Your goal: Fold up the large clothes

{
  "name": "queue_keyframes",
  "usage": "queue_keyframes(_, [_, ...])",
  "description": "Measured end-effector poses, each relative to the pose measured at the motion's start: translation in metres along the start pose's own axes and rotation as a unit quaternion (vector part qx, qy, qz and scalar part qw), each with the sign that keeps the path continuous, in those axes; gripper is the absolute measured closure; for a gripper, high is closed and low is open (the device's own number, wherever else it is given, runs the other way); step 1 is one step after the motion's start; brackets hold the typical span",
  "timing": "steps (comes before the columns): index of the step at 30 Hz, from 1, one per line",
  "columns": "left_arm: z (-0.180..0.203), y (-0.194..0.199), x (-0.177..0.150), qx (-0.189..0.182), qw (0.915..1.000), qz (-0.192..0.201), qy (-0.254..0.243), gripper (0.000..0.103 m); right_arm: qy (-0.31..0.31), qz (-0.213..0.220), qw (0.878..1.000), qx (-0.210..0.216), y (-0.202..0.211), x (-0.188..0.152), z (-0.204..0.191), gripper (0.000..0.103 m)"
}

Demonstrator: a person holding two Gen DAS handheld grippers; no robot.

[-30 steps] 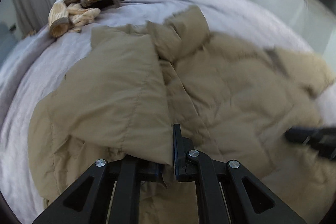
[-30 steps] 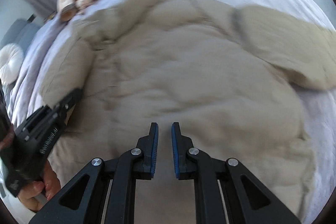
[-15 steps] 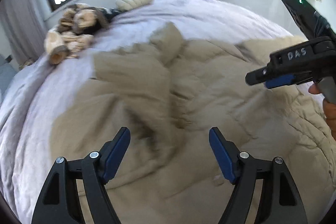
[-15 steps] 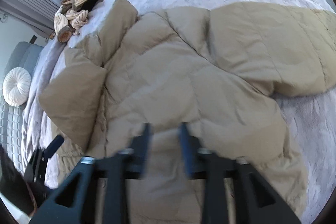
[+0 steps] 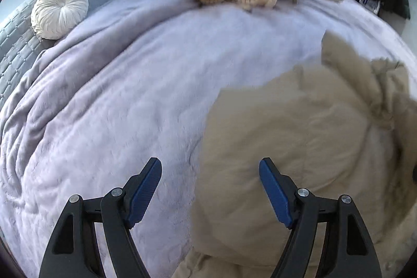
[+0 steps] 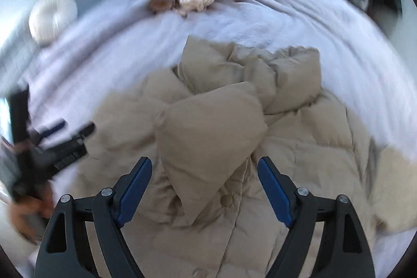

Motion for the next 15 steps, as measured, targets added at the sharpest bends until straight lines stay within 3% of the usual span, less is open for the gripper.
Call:
queue_keyframes(1, [0.002,-0.002,-0.003,0.001,1.0,-0.002,-0.001,0.025,-0.004,0.01,1.0,-0.027,-0.005,0.0,0.003,0.019])
queue_keyframes(3, [0.005,-0.006,-0.004,-0.002,1.0,-0.002,0.0,0.025,-0.052,0.016,0.998,-0.04,-0.006,-0.004,0.027,0.026])
queue_keyframes(7, [0.005,-0.009,0.002,-0.014,0.9999,-0.009,0.003,0.025,-0.197,-0.022,0.979,-0.049,-0.005,-0.032,0.112,0.026])
queue_keyframes(9, [0.004,-0.005,0.007,-0.02,0.9998,-0.006,0.005,0.025,-0.266,-0.034,0.963,0.004,-0.002,-0.047,0.146,0.026])
queue_keyframes(11, [0.001,-0.004,0.011,-0.025,0.9997,-0.002,0.005,0.025,-0.337,-0.049,0.934,0.109,-0.006,-0.059,0.174,0.026])
queue_keyframes(14, [-0.001,-0.01,0.012,-0.024,0.9995,-0.013,0.014,0.025,-0.387,-0.075,0.898,0.196,-0.025,-0.06,0.187,0.026])
queue_keyframes(15, [-0.003,-0.011,0.012,-0.025,0.9993,-0.017,0.021,0.025,-0.394,-0.08,0.893,0.204,-0.033,-0.06,0.186,0.026])
Point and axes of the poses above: each gripper's, at about its wrist camera, not at the fingertips, and y roughly against the way its jaws point, z to its right, x to its top, the point moved 3 cm from there along -y, roughly the way its jaws point, and after that the axes turned 6 degrees about -y, right-handed, at the moved point
